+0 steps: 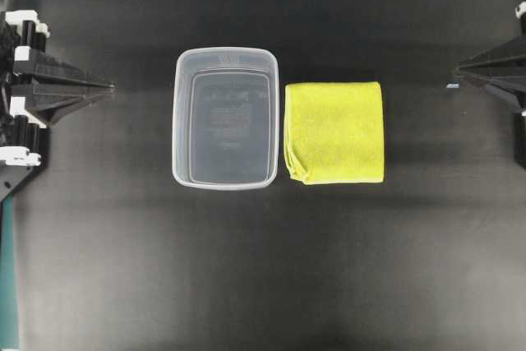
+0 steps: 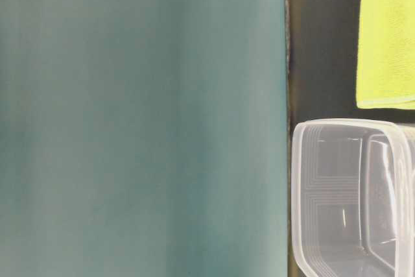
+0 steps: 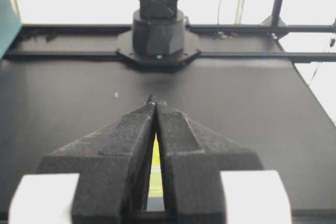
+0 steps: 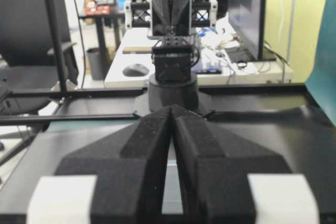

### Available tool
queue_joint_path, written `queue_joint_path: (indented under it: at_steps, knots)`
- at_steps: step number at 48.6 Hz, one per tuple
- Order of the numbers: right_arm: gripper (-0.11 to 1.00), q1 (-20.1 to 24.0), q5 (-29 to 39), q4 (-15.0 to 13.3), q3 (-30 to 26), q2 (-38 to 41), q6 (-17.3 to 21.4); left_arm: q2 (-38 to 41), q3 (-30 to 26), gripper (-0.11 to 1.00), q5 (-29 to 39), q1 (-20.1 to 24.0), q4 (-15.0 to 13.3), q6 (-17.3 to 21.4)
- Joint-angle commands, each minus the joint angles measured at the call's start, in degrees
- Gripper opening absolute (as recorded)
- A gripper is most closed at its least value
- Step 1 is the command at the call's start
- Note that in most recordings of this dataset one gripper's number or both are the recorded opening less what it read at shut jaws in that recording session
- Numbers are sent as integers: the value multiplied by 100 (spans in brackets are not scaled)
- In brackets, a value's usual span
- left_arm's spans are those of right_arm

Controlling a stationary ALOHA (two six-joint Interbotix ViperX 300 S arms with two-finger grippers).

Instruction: Place the yellow towel into the container with the left arm.

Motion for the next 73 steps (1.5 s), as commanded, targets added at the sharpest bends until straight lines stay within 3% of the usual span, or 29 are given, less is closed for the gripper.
queue_joint_path:
  at_steps: [1,5,11,19,24,34,37,41,45,55,59,73]
  knots:
    - [1,44,-70,26,-79,53,44,123,-158,6,35,70,211,-193]
    - [10,44,-88,88,-44,26,70,264,-334,0,167,114,211,-325]
    - [2,62,-202,158,-44,9,352,563,-747,0,343,158,211,-404]
    - [5,62,-26,149,-9,-53,650,1239,-1635,0,1213,132,220,-396]
    - [21,62,141,149,-18,-123,650,1828,-2408,0,2013,132,220,-334]
    - [75,26,571,149,-35,-308,650,2936,-3542,0,3217,167,220,-290]
    - [81,26,721,141,-53,-387,633,3270,-3841,1,3533,167,220,-281]
    - [79,18,896,132,-53,-510,633,3744,-4263,2,3920,132,220,-281]
    - [78,18,1028,132,-53,-677,633,4289,-4711,12,4298,149,220,-255]
    - [77,18,1143,132,-35,-1046,642,5546,-5730,72,5071,176,229,-18]
    - [77,18,1169,132,-44,-1107,642,6152,-6214,88,5256,185,229,44]
    - [77,26,1213,132,-35,-1151,694,7831,-7330,91,5546,176,220,334]
